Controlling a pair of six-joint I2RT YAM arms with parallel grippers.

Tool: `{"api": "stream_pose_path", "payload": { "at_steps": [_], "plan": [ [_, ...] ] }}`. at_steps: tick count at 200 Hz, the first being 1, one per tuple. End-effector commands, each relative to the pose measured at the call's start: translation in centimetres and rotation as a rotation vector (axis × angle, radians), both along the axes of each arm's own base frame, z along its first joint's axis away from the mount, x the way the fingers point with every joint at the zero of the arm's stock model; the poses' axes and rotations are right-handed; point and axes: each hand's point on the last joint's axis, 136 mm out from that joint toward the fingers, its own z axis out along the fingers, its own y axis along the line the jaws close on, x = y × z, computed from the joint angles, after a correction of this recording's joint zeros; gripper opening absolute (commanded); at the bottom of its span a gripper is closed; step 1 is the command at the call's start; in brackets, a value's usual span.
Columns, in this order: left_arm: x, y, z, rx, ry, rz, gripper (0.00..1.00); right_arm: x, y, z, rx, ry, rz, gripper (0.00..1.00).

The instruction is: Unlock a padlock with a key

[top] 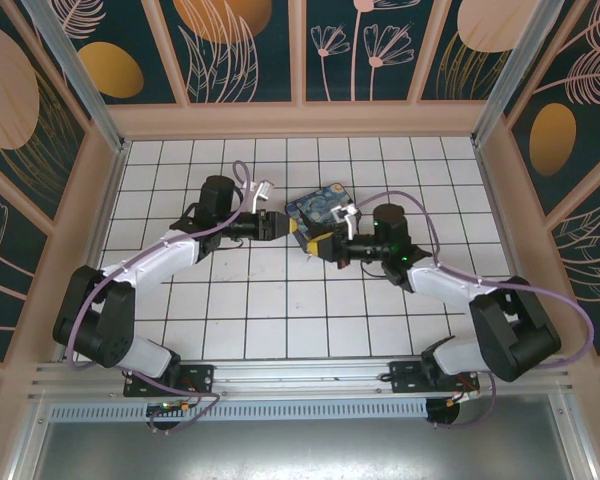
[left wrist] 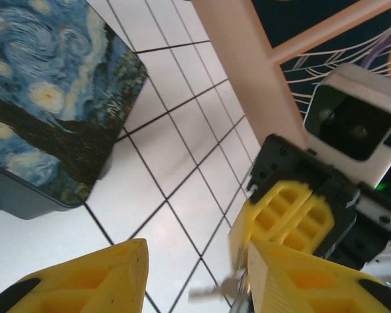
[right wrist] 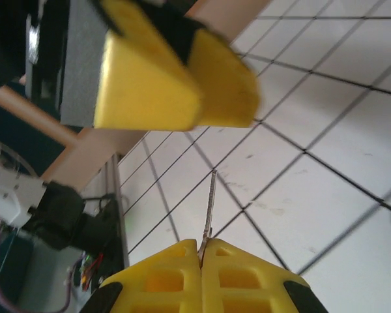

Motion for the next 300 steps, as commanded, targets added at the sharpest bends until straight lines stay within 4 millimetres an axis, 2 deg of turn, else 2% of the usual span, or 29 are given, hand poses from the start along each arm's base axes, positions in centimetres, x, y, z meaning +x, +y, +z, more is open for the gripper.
{"api": "stream_pose_path", "payload": {
  "at_steps": [1, 3, 5, 12, 36, 70, 75, 78, 83, 98, 110, 131, 175, 216, 249, 300],
  "plan": [
    [0.8, 0.1, -2.4, 0.201, -0.068, 0.067, 0.46, 1.7, -3.6, 0.0, 0.008, 0.067, -0.166, 0.00],
    [0.8, 0.2, -3.1, 0.233, -0.060, 0.080, 0.47, 1.8, -3.9, -0.1, 0.008, 0.072, -0.179, 0.00],
    [1.1, -0.1, -2.8, 0.246, -0.068, 0.088, 0.48, 2.0, -4.3, -0.1, 0.006, 0.078, -0.193, 0.00],
    [1.2, -0.3, -3.8, 0.306, -0.040, 0.126, 0.52, 2.5, -5.4, -0.4, 0.002, 0.097, -0.235, 0.00],
    [-0.2, -1.8, -7.1, 0.435, 0.012, 0.240, 0.56, 3.9, -8.7, -1.4, -0.046, 0.152, -0.360, 0.00],
    [-2.0, -6.3, -9.2, 0.478, 0.087, 0.370, 0.66, 5.0, -13.0, -2.0, -0.040, 0.209, -0.520, 0.00],
    [-2.0, -7.1, -8.8, 0.466, 0.075, 0.380, 0.69, 5.2, -13.8, -2.3, -0.042, 0.221, -0.557, 0.00],
    [-2.0, -7.5, -9.7, 0.489, 0.082, 0.388, 0.71, 5.3, -14.3, -2.5, -0.043, 0.227, -0.579, 0.00],
    [-1.8, -8.0, -10.1, 0.509, 0.080, 0.416, 0.74, 5.5, -15.1, -2.7, -0.043, 0.236, -0.611, 0.00],
    [-1.3, -9.4, -11.0, 0.546, 0.077, 0.474, 0.74, 6.0, -17.2, -3.4, -0.036, 0.270, -0.700, 0.00],
    [-0.6, -9.9, -12.2, 0.576, 0.091, 0.529, 0.75, 6.2, -18.0, -3.4, -0.024, 0.274, -0.719, 0.00],
    [0.5, -10.2, -13.9, 0.615, 0.113, 0.620, 0.75, 6.4, -18.9, -3.2, -0.020, 0.269, -0.742, 0.00],
    [2.4, -11.0, -15.5, 0.649, 0.114, 0.711, 0.75, 6.4, -20.8, -2.4, -0.029, 0.246, -0.797, 0.00],
    [3.8, -11.5, -16.9, 0.717, 0.083, 0.748, 0.71, 6.2, -20.2, -1.6, -0.017, 0.224, -0.757, 0.00],
    [4.2, -10.8, -17.3, 0.770, 0.060, 0.785, 0.63, 5.8, -19.7, -1.2, -0.008, 0.219, -0.729, 0.00],
    [4.3, -11.1, -18.0, 0.801, 0.054, 0.765, 0.41, 5.0, -17.8, -1.4, -0.040, 0.221, -0.684, 0.00]
  ]
}}
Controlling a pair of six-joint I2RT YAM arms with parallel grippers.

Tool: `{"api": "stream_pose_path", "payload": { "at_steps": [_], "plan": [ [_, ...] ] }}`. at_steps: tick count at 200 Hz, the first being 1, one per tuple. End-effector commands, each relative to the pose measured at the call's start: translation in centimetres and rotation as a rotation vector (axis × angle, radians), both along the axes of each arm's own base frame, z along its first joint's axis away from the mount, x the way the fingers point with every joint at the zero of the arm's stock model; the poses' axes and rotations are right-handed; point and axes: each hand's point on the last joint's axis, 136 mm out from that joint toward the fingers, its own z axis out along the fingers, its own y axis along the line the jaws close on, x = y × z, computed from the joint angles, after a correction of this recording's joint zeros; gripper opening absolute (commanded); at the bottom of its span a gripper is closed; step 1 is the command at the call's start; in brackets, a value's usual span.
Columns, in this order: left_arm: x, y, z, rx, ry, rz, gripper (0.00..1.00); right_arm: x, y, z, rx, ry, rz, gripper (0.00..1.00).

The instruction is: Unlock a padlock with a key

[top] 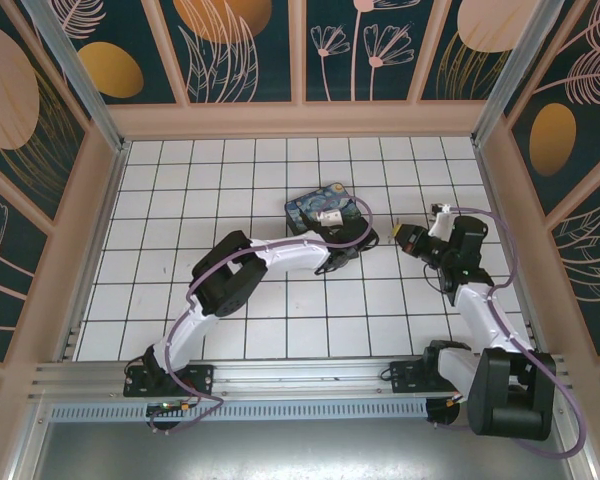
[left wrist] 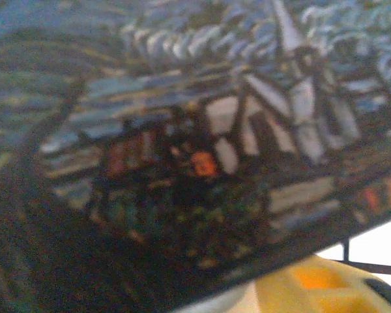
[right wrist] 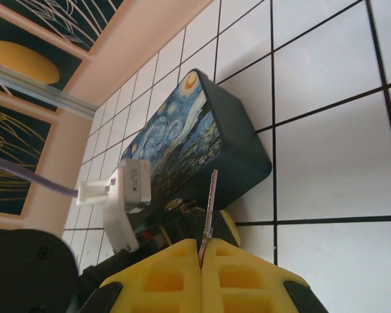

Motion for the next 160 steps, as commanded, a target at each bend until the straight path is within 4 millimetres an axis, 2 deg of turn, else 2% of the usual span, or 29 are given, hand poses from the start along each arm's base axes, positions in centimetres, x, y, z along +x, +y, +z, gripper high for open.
{"api": "stream_pose_path", "payload": {
  "at_steps": [1, 30, 57, 75, 90, 127, 160],
  "plan": [
    [-0.1, 0.7, -0.9, 0.061, 0.015, -0.003, 0.40, -0.3, 1.0, 0.9, -0.021, -0.026, 0.036, 0.00],
    [-0.9, 0.4, 0.2, 0.037, 0.046, -0.068, 0.35, -1.0, 1.5, 0.6, -0.038, -0.006, 0.051, 0.00],
    [-2.2, 0.1, 3.3, -0.060, 0.087, -0.172, 0.33, -2.0, 1.7, 0.1, -0.042, 0.028, 0.071, 0.00],
    [-2.9, 0.6, 5.1, -0.151, 0.138, -0.227, 0.30, -3.1, 2.5, -0.4, -0.039, 0.055, 0.102, 0.00],
    [-3.4, 1.1, 6.7, -0.232, 0.186, -0.263, 0.30, -4.4, 3.8, -0.9, -0.025, 0.082, 0.157, 0.00],
    [-3.9, 2.3, 10.9, -0.426, 0.270, -0.302, 0.29, -8.6, 8.9, -1.4, 0.072, 0.110, 0.356, 0.00],
    [-4.6, 2.9, 12.4, -0.563, 0.379, -0.281, 0.29, -10.6, 12.3, 0.8, 0.189, 0.006, 0.469, 0.00]
  ]
}}
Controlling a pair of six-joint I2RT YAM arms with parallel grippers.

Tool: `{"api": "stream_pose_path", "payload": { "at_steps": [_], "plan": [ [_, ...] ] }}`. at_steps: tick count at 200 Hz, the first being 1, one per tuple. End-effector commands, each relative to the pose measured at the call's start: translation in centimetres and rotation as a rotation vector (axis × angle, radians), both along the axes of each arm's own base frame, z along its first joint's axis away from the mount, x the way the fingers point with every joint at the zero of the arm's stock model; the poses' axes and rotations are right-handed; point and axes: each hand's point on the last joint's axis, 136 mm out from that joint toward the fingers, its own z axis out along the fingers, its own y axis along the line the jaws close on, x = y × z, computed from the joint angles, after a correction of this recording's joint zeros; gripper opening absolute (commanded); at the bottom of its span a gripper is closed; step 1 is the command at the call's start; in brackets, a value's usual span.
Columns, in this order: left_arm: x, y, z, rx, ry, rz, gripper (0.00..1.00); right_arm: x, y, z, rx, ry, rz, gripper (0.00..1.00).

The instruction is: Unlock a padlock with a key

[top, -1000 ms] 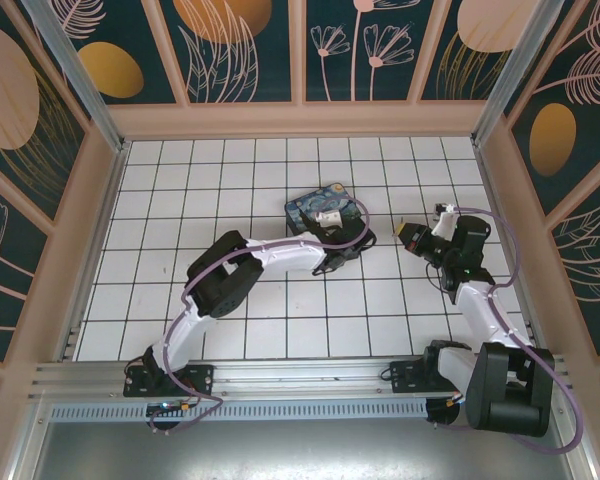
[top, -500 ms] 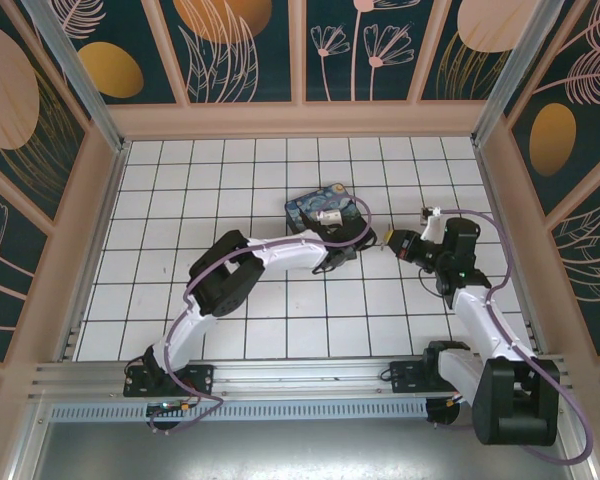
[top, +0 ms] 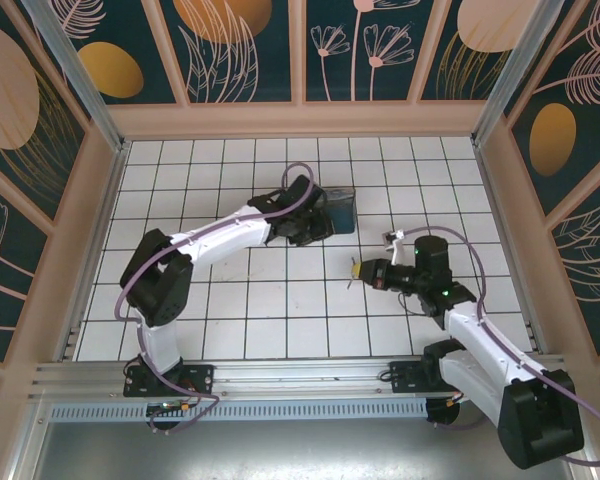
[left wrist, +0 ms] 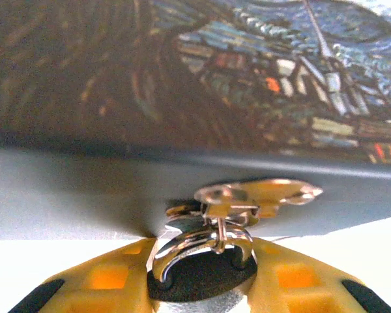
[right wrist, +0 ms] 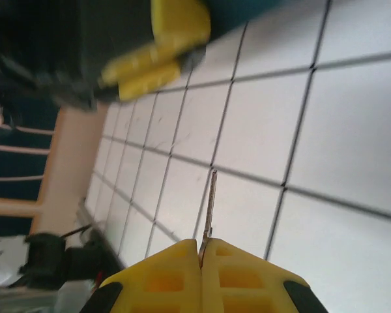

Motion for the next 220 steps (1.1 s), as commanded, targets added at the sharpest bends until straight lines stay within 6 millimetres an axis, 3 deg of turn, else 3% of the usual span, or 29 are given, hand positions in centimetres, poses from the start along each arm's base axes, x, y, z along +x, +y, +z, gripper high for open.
{"api": "stream_pose_path", "payload": {
  "at_steps": [1, 58, 145, 220],
  "plan": [
    [-2.2, -1.0, 2.0, -0.151, 0.112, -0.057, 0.29, -0.8, 2.3, 3.2, 0.152, -0.094, 0.062, 0.00],
    [-2.4, -0.4, 4.0, -0.262, 0.208, -0.049, 0.29, 0.5, 4.2, 4.2, 0.247, -0.166, 0.092, 0.00],
    [-2.9, -0.6, 5.4, -0.374, 0.241, -0.067, 0.28, 2.1, 6.0, 5.0, 0.284, -0.161, 0.183, 0.00],
    [-2.4, 0.2, 5.8, -0.393, 0.218, -0.065, 0.27, 2.4, 5.3, 4.0, 0.281, -0.112, 0.196, 0.00]
  ]
}}
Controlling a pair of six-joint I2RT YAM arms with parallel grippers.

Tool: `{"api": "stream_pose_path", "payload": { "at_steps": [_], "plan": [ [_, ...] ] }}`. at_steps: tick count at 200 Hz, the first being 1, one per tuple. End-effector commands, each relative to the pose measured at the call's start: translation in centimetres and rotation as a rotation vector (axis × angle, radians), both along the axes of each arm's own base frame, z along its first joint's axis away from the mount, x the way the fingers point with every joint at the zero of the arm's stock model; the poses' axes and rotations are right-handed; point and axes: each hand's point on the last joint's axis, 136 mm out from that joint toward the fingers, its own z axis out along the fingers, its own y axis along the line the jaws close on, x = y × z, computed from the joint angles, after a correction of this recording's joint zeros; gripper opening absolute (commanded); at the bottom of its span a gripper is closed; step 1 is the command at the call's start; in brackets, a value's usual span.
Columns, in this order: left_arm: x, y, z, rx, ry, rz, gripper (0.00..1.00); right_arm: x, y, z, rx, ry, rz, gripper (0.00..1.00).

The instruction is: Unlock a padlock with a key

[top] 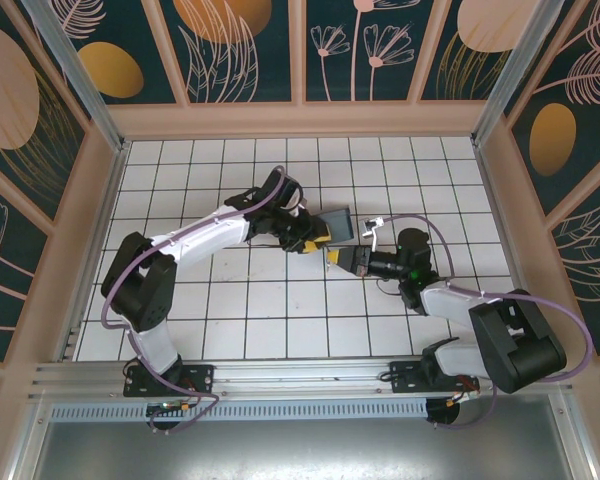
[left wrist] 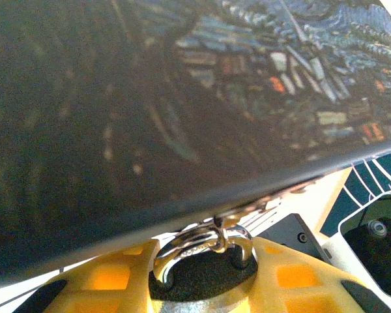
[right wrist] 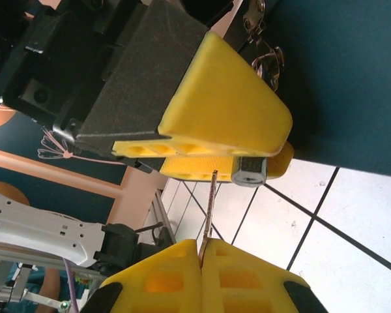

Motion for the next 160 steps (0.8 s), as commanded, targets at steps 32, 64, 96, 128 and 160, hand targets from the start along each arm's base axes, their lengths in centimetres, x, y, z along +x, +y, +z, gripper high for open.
{"api": "stream_pose_path", "payload": {
  "at_steps": [32, 64, 96, 128, 160],
  "plan": [
    [0.6, -0.5, 3.7, -0.104, -0.083, -0.018, 0.26, -0.1, 0.4, 1.5, 0.051, -0.029, 0.062, 0.00],
    [0.6, -0.5, 4.0, -0.113, -0.091, -0.023, 0.25, 0.3, 0.5, 1.3, 0.054, -0.024, 0.062, 0.00],
    [0.4, -0.5, 4.1, -0.121, -0.092, -0.032, 0.24, 0.8, 0.7, 1.6, 0.062, -0.026, 0.057, 0.00],
    [0.3, -0.5, 3.9, -0.121, -0.088, -0.031, 0.23, 1.2, 0.6, 1.0, 0.057, -0.005, 0.045, 0.00],
    [0.2, -0.4, 3.4, -0.118, -0.075, -0.025, 0.22, 1.2, 0.4, 0.8, 0.053, -0.002, 0.043, 0.00]
  ]
}}
